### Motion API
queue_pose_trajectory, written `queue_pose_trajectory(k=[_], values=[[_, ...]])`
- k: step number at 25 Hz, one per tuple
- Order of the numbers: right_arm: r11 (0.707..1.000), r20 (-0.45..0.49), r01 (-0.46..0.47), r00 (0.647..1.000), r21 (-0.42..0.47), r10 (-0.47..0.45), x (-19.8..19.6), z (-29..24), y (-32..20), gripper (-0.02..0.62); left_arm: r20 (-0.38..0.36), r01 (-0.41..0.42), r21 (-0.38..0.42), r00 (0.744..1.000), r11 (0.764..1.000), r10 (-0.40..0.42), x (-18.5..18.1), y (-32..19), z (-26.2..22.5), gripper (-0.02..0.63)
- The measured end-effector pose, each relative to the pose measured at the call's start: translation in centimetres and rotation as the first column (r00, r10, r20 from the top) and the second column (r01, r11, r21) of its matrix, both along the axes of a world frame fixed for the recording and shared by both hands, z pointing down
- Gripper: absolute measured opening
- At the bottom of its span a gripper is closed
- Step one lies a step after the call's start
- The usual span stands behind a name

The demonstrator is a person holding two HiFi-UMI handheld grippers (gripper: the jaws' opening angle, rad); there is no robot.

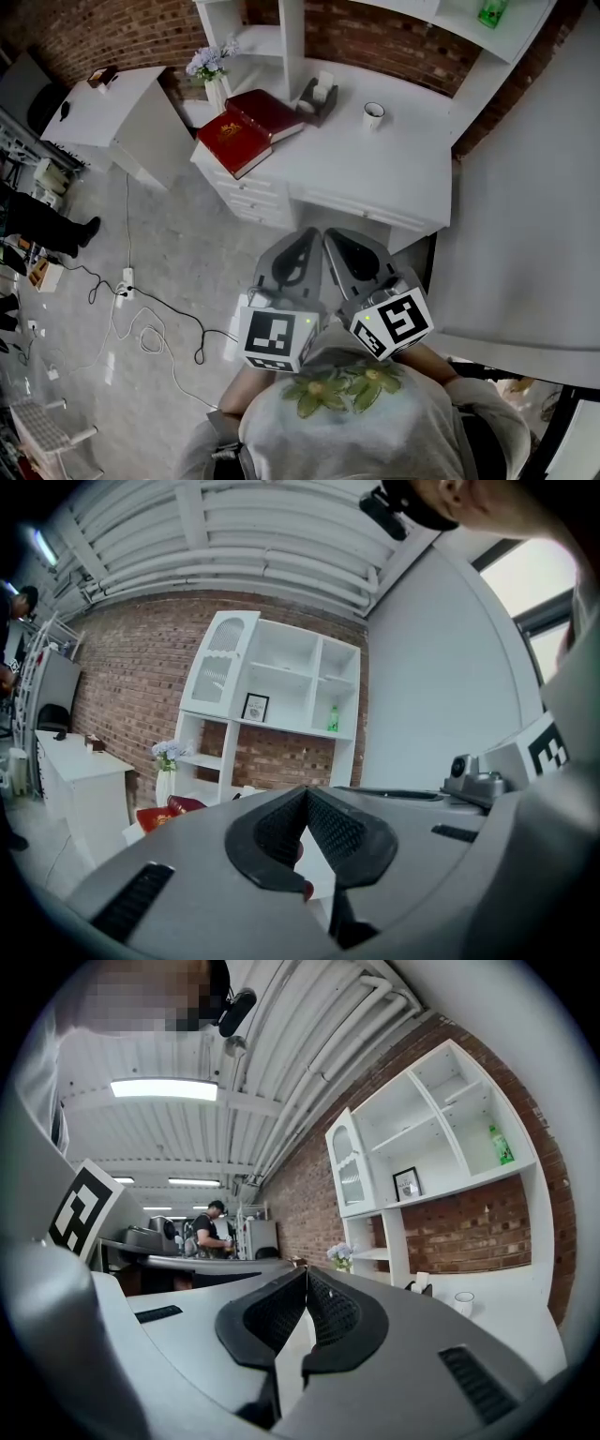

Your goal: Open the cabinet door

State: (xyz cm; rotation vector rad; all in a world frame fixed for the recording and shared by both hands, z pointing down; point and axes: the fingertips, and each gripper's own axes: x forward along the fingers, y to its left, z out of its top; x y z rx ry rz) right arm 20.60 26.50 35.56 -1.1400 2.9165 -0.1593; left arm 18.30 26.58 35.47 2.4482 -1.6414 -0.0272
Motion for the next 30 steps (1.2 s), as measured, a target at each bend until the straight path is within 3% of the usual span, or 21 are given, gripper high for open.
queue_pose_trajectory(k=[14,30], values=[[0.997,-0.004,-0.057,0.998,-0.05,0.057,-5.8,3.1,0.0,0.023,0.006,-0.055,-0.051,0.998,0.997,0.056,-5.8,-0.3,3.0,0.011],[0.999,-0.022,-0.005,1.0,-0.052,0.004,-9.4,3.5,-5.0,0.023,-0.016,-0.018,-0.059,1.0,0.998,0.017,-9.3,-5.3,3.4,0.011]])
